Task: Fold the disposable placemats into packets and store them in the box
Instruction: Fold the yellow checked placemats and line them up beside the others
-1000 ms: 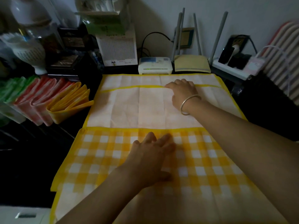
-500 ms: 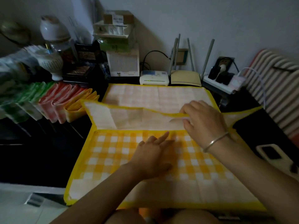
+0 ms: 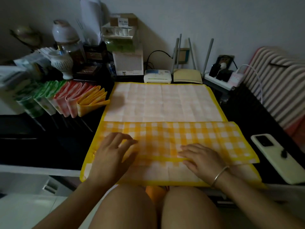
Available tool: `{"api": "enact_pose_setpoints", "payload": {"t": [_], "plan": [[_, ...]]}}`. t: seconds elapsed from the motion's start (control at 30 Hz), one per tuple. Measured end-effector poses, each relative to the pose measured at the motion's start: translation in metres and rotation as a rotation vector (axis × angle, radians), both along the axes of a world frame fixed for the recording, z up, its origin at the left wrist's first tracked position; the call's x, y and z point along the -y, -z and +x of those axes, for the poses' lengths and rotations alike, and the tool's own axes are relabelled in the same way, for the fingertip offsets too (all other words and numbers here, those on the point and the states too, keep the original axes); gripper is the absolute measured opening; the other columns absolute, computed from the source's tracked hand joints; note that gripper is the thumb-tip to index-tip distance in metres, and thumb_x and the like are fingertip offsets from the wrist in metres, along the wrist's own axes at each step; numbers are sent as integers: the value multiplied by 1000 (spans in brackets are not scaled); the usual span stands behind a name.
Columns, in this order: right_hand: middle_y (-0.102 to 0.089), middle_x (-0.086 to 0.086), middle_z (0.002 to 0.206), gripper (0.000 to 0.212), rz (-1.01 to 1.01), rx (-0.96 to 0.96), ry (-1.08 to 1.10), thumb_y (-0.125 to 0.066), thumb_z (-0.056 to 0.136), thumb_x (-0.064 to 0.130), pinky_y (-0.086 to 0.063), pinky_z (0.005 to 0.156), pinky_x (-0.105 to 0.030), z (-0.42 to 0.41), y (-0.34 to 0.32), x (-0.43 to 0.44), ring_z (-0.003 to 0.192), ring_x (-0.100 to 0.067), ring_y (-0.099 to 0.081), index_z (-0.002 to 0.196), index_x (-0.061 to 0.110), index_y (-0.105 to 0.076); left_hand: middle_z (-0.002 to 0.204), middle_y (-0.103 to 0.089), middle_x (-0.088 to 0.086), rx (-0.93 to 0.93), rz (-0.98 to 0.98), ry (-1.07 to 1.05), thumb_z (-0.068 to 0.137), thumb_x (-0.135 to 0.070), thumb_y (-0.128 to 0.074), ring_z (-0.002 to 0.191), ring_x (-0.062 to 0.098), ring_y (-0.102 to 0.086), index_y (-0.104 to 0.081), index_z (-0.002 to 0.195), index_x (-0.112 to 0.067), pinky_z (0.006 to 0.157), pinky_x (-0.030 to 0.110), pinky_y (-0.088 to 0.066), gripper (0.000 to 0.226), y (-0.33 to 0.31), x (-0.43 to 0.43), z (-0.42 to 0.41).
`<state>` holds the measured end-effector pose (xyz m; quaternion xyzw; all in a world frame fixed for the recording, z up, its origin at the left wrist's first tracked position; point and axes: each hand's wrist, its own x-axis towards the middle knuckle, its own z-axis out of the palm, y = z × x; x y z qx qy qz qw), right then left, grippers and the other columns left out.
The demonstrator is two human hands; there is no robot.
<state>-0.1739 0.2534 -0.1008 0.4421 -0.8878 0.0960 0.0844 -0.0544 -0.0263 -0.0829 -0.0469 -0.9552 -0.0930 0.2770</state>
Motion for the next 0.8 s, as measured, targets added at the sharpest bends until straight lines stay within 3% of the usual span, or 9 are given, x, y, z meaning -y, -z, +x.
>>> {"api": "enact_pose_setpoints", "payload": {"t": [0.13, 0.43, 0.53, 0.63, 0.7, 0.8], "plan": [[-71, 6, 110, 41, -10, -5, -24, -45, 79, 51, -55, 78, -27, 2, 6, -8, 98, -14, -68, 98, 30, -75, 110, -69, -6, 218, -34, 132, 87, -49, -53, 97, 20, -66, -73, 105, -24, 71, 27, -54, 36, 26, 9, 8], [-74, 5, 98, 31, -183, -79, 4, -49, 81, 35, -55, 70, -22, 17, 15, -2, 88, -14, -70, 85, 25, -78, 97, -72, -5, 85, -65, 145, 90, -42, -52, 85, 20, -68, -77, 87, -25, 59, 27, -52, 31, 32, 6, 11], [-74, 5, 99, 30, -218, -100, 15, -49, 82, 32, -54, 73, -22, 21, 18, -2, 90, -14, -70, 85, 23, -79, 96, -71, -9, 143, -24, 114, 86, -46, -53, 84, 17, -67, -77, 83, -30, 57, 26, -52, 29, 33, 8, 10], [-73, 5, 102, 29, -223, -66, 15, -51, 84, 34, -53, 75, -22, 22, 18, -3, 94, -14, -68, 87, 24, -78, 91, -68, -12, 264, 32, 24, 88, -57, -43, 82, 16, -66, -73, 77, -29, 57, 32, -53, 42, 24, 6, 2], [-72, 8, 105, 29, -203, -22, 31, -51, 85, 39, -48, 75, -19, 22, 14, -5, 97, -11, -65, 89, 28, -78, 92, -65, -7, 365, -3, -52, 88, -63, -43, 82, 20, -65, -69, 82, -26, 61, 35, -51, 46, 12, -1, -14], [-69, 13, 103, 29, -184, 42, 57, -50, 88, 44, -48, 71, -20, 20, 9, -6, 95, -7, -60, 84, 32, -76, 123, -54, -1, 490, 48, -142, 82, -68, -56, 100, 24, -62, -57, 117, -27, 76, 35, -49, 54, -7, -15, -43]]}}
